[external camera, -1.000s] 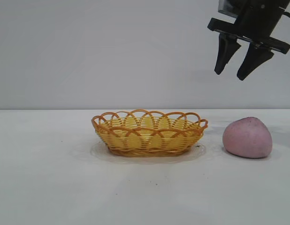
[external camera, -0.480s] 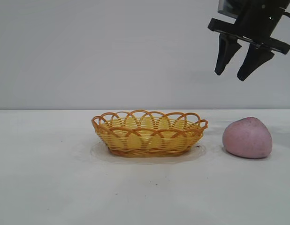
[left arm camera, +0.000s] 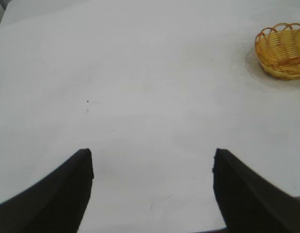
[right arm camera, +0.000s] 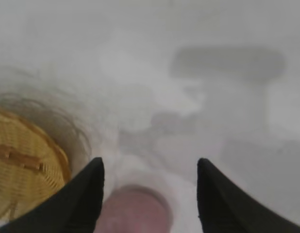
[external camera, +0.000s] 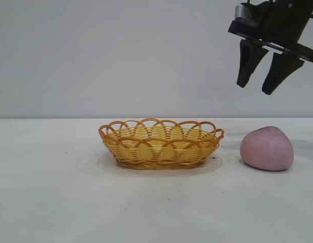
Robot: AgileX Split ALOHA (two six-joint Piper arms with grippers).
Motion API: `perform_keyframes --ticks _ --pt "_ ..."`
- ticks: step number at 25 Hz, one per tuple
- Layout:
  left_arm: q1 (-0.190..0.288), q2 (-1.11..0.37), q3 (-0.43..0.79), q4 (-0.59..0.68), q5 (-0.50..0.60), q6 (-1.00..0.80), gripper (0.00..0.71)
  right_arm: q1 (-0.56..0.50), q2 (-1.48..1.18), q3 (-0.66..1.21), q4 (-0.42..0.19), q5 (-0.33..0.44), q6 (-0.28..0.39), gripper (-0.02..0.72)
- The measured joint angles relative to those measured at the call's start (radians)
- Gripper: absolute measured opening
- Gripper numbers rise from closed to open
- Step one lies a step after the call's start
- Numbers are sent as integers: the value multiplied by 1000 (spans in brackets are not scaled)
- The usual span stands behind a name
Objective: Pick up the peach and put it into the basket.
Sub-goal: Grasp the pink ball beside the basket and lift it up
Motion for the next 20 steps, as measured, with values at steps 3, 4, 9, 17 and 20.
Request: perform_keyframes --ticks 3,4,9,17,20 --pt "0 0 0 0 0 0 461 2 0 0 -15 89 0 356" --pt "0 0 0 0 0 0 461 5 0 0 -20 112 0 356" --pt "0 0 0 0 0 0 461 34 0 0 -31 147 4 356" --pt "0 0 0 0 0 0 461 119 -18 0 -177 150 141 356" --pt "0 0 0 0 0 0 461 161 -33 0 -189 150 173 356"
